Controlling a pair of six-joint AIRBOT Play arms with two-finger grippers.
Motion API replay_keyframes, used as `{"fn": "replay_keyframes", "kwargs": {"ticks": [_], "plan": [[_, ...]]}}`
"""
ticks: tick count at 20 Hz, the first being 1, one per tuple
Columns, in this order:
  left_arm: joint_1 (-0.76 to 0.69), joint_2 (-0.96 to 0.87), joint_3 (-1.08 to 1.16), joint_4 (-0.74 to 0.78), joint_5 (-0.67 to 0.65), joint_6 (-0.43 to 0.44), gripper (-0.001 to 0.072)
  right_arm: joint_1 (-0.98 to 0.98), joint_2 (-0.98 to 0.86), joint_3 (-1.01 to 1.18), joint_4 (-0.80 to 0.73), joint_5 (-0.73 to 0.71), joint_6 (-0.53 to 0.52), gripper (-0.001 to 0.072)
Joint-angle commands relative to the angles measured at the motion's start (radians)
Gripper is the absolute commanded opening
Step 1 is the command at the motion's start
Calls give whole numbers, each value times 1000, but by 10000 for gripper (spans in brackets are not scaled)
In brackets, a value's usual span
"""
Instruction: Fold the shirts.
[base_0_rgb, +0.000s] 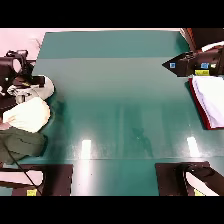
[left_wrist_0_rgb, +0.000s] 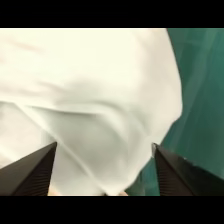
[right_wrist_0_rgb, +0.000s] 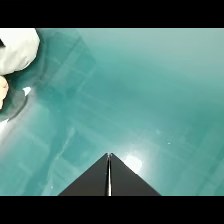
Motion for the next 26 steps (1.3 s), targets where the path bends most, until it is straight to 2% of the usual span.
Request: {"fn": "replay_keyframes", "kwargs": {"ticks": [1,2,3,5,6,11,13,16,18,21,24,25,26], "plan": [[20,-105,0,-7,21,-2,707,0,0,0,4,1,1,19],[20,-106,0,-7,27,-2,706,0,0,0,4,0,1,19],[20,-104,9,-7,30,-3,656,0,0,0,4,-3,0,19],[20,-82,36,-6,26,-2,45,0,0,0,3,-19,0,19],[20,-57,58,-7,29,-2,26,0,0,0,4,-32,0,19],[-54,223,254,-8,47,49,24,0,-46,172,3,-13,0,18],[-149,353,323,-8,21,87,23,0,-73,276,3,-12,0,18],[-353,488,354,-8,-12,85,23,0,-104,405,2,-6,0,18],[-510,503,354,-8,-53,83,23,0,-128,485,2,4,0,18],[-737,433,347,-14,-94,45,23,0,-163,588,2,61,0,18],[-909,282,347,-98,-43,48,26,0,-193,672,2,126,0,18],[-952,221,347,-142,-4,80,91,0,-198,687,2,140,0,18],[-978,167,347,-166,41,84,457,0,-199,691,2,149,0,18]]}}
